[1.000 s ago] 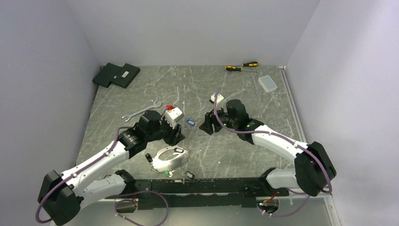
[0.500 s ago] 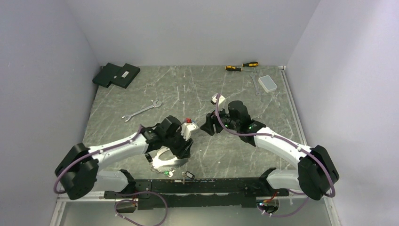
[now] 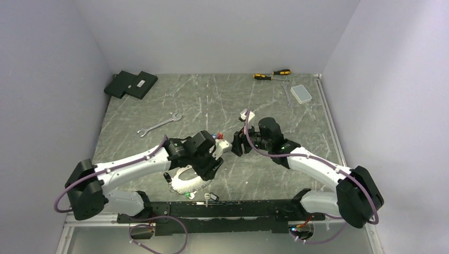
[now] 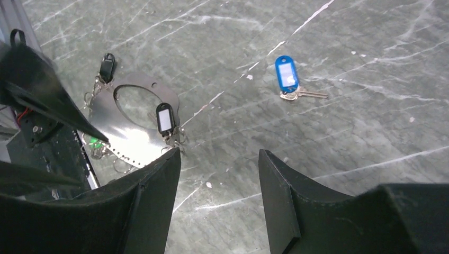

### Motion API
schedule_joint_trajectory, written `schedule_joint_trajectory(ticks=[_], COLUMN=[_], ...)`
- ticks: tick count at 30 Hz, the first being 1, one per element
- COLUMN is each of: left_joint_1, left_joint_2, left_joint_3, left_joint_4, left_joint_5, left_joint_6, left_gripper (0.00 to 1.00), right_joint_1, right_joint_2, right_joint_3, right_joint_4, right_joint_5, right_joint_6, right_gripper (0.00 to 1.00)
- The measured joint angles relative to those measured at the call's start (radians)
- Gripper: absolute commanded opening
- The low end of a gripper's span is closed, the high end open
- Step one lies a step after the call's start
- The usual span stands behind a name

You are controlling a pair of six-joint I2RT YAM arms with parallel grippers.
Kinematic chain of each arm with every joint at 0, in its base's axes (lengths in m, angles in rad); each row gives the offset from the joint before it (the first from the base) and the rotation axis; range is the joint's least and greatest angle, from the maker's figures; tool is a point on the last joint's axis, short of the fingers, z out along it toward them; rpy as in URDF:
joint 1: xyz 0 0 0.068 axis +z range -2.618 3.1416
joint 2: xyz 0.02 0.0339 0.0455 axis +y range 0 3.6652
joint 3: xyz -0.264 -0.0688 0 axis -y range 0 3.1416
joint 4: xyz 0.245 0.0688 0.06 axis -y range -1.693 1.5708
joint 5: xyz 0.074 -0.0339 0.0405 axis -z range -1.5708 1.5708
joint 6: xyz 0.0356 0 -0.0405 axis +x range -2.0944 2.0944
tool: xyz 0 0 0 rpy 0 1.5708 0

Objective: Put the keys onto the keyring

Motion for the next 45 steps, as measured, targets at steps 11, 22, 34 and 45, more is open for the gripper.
schedule_joint_trajectory(ticks=[11, 22, 34, 45], left_joint_1=[0.090, 0.396, 0.407, 0.409], left_joint_2=[-0.255, -0.312, -0.401, -0.405], left_joint_3=[0.042, -0.093, -0.135, -0.144], left_joint_4=[-0.050, 0.174, 0.208, 0.210], left_joint_5=[-0.450, -0.468, -0.440, -0.439], left_joint_6=[0.116, 0.197, 0.209, 0.227], left_gripper=[0.52, 0.52, 0.53, 0.53], right_joint_1=[0.224, 0.561, 0.575, 0.344], right_joint_2=[-0.038, 0.169, 0.466, 0.551], right_joint_3=[-0.114, -0.158, -0.002, 0.110], right_joint_4=[0.184, 0.316, 0.322, 0.280], right_joint_5=[0.089, 0.212, 0.234, 0.200], right_joint_6=[-0.004, -0.159, -0.241, -0.317], right_gripper=[0.51, 0.44, 0.43, 0.49])
